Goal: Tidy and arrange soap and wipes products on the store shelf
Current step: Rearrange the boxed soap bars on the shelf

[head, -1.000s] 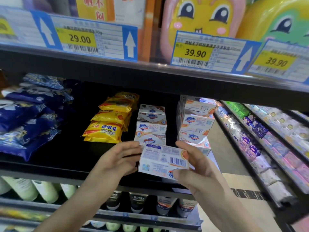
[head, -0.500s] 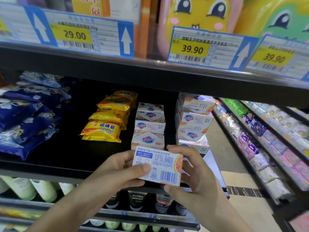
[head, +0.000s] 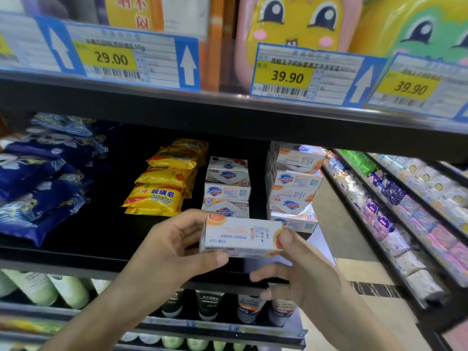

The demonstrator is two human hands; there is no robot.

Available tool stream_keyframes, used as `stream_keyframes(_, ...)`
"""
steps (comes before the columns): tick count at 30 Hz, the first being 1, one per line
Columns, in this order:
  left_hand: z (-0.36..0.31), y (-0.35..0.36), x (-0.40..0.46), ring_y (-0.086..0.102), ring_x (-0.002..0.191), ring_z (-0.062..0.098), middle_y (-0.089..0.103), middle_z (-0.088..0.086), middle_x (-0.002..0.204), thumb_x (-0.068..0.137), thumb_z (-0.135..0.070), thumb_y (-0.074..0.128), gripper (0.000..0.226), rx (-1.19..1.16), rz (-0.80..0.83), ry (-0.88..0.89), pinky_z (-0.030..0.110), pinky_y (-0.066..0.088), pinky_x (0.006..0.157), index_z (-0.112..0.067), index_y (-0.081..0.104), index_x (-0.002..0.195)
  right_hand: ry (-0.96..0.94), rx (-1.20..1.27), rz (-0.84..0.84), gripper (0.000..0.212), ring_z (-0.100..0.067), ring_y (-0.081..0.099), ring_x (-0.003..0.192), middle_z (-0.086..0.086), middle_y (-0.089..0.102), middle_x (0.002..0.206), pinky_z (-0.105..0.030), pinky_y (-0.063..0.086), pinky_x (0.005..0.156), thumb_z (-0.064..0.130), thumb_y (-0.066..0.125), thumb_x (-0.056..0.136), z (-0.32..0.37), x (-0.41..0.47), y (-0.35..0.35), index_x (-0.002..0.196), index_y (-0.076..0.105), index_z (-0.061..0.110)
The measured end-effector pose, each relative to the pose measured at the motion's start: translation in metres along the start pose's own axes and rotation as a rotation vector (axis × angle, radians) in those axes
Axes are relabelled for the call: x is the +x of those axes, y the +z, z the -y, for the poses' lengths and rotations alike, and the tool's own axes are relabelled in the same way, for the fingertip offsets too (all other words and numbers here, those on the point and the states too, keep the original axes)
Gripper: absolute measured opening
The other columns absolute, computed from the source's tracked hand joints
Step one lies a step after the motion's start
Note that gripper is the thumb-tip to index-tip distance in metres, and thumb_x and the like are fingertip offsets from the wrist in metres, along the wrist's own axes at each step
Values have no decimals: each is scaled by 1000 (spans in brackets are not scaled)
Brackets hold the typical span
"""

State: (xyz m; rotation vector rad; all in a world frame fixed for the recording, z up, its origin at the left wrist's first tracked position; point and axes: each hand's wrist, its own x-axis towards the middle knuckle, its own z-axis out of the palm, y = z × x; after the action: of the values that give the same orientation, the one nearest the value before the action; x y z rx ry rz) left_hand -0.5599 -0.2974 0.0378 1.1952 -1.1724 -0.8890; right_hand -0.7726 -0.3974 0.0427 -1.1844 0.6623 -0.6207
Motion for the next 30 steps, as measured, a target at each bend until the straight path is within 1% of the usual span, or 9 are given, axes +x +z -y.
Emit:
stream_keyframes(4,3,-1,-3,70,117,12,77,-1,120,71,-7,85,45,1,13,31,17,57,87,-31,78,108,28,136,231,31,-25,68,79,-12,69,132,-35,58,66,47,78,84,-3,-5,-1,107,77,27)
stream_keyframes(6,5,-2,-4,69,120,12,76,-2,123,70,-8,85,45,8,20,31,18,57,89,-32,78,108,42,157,237,36,-25,67,82,-15,68,132,-34,58,69,42,85,79,-5,-4,-2,106,78,19)
stream_keyframes(10,10,-4,-2,66,124,13,73,-5,129,70,-8,86,48,39,16,38,20,57,90,-32,76,110,21,119,180,44,-26,68,89,-19,69,123,-33,59,78,24,80,81,-11,0,-4,123,72,13)
stream_keyframes(13,13,-7,-1,62,130,14,68,-7,137,75,-8,92,63,84,94,11,25,57,96,-37,67,125,-5,160,157,48,-27,72,107,-14,74,118,-34,59,86,10,80,76,-12,0,-5,123,72,16)
stream_keyframes(16,13,-12,-2,57,137,12,61,-14,146,75,-28,94,83,154,193,-34,35,51,106,-47,50,143,-36,180,165,55,-33,68,120,-18,69,130,-36,59,89,-1,76,74,-11,0,-5,126,69,15)
stream_keyframes(18,13,-15,-2,55,137,6,59,-21,145,69,-45,96,92,213,195,-44,33,46,109,-55,44,145,-72,131,149,61,-37,68,119,-19,68,131,-36,60,87,-6,72,73,-12,1,-6,130,64,14)
stream_keyframes(21,14,-17,2,59,130,1,62,-27,136,58,-62,95,96,293,105,-38,23,55,98,-62,45,140,-121,43,118,68,-33,73,106,-17,70,126,-31,58,74,-11,69,69,-15,4,-6,131,60,14)
stream_keyframes(26,21,-21,13,64,118,-2,66,-30,124,52,-63,91,84,428,27,-1,18,58,89,-60,55,127,-175,-84,68,70,-33,70,113,-8,69,128,-41,57,84,-7,70,69,-21,11,-6,132,59,23)
stream_keyframes(30,26,-23,22,65,115,-4,68,-31,122,53,-61,93,80,445,-57,41,13,56,87,-58,57,124,-246,-329,-116,77,-13,73,95,15,69,124,-24,57,74,7,81,67,-30,19,-9,133,57,37)
